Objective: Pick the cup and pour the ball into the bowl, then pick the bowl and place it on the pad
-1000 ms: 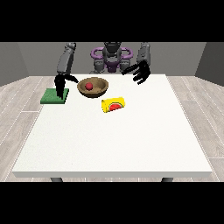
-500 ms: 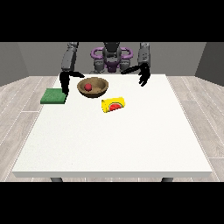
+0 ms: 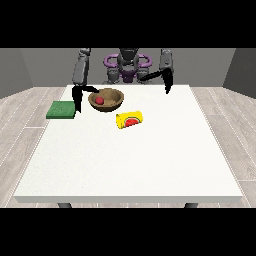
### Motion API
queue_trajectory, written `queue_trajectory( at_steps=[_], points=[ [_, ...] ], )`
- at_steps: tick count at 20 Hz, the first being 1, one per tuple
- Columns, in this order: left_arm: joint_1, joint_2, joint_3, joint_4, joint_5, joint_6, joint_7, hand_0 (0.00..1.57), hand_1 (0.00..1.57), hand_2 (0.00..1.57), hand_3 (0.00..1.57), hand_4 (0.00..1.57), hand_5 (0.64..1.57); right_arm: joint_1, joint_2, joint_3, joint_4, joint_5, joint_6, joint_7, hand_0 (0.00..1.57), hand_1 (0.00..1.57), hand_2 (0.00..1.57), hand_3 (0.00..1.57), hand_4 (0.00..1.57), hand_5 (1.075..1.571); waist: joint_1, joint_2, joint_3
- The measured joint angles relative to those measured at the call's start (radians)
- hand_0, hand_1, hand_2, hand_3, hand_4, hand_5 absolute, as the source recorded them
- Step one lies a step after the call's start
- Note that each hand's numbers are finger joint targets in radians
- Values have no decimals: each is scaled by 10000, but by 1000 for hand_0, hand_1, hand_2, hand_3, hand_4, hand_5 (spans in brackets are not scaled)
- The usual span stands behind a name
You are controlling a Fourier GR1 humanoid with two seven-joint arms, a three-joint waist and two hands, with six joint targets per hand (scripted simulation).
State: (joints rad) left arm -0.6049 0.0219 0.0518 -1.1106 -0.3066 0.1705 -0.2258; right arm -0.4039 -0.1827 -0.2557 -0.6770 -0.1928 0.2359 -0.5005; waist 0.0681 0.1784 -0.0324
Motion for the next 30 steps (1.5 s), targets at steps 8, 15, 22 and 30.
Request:
queue_trajectory(
  at_steps=[8, 15, 22, 30],
  points=[
    [-179, 136, -90, -275, 125, -399, 125, 0, 0, 0, 0, 0, 1562, 75, 293, -241, -292, -247, -466, 306, 0, 0, 0, 0, 292, 1538, 480, 149, 26],
    [497, 186, 1, -58, 208, -390, 15, 0, 0, 0, 0, 0, 1564, -598, 1119, 56, -54, -372, -1185, 1437, 0, 0, 0, 0, 366, 1547, 236, -483, 268],
    [369, 547, 77, -499, 484, -922, 139, 0, 0, 0, 0, 0, 1568, -573, 858, 169, 372, 131, -2160, 1091, 1571, 1571, 1571, 1571, 1054, 1551, 620, -326, 110],
    [542, 884, 562, -86, 797, -1054, 12, 0, 0, 0, 0, 0, 1570, -894, 773, 751, 423, 862, -3426, 2806, 1571, 1571, 1571, 1571, 1019, 1554, 248, -744, 206]
  ],
)
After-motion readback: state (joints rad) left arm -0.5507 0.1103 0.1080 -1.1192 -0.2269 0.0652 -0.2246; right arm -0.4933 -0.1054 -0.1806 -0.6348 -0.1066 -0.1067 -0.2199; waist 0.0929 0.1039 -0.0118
